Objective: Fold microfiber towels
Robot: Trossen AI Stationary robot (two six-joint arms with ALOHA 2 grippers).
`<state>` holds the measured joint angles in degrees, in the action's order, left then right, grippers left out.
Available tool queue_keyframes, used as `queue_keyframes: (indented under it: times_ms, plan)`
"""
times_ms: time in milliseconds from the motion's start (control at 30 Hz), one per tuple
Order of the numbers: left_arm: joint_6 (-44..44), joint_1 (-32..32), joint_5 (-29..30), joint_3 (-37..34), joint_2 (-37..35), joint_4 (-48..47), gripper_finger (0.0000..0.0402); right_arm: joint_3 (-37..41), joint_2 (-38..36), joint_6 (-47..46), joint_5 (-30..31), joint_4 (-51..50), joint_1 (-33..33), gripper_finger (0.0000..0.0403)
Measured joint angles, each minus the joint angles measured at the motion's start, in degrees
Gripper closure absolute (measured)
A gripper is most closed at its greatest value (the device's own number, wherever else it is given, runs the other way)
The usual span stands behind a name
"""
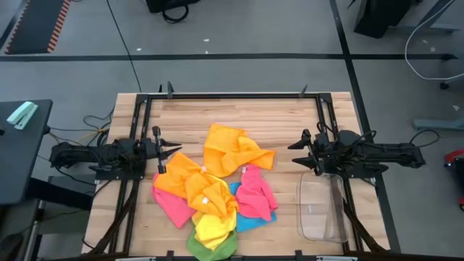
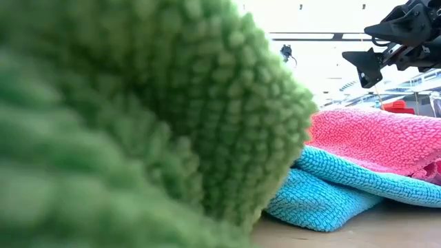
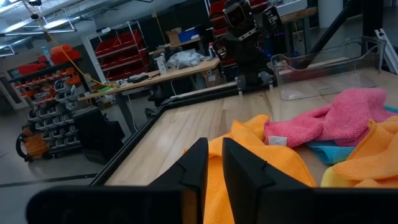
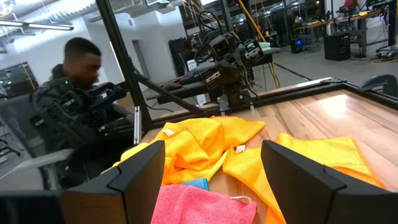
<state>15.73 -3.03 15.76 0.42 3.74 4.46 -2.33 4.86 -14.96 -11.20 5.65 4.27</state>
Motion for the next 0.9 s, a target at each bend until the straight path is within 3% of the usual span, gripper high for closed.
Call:
queue_keyframes:
  times_ms: [900]
  plan:
    - [0.0,0.0,0.0,0.0,0.0,0.0,0.0345,0.0,0.0,0.0,0.0,0.0,0.0,0.0128]
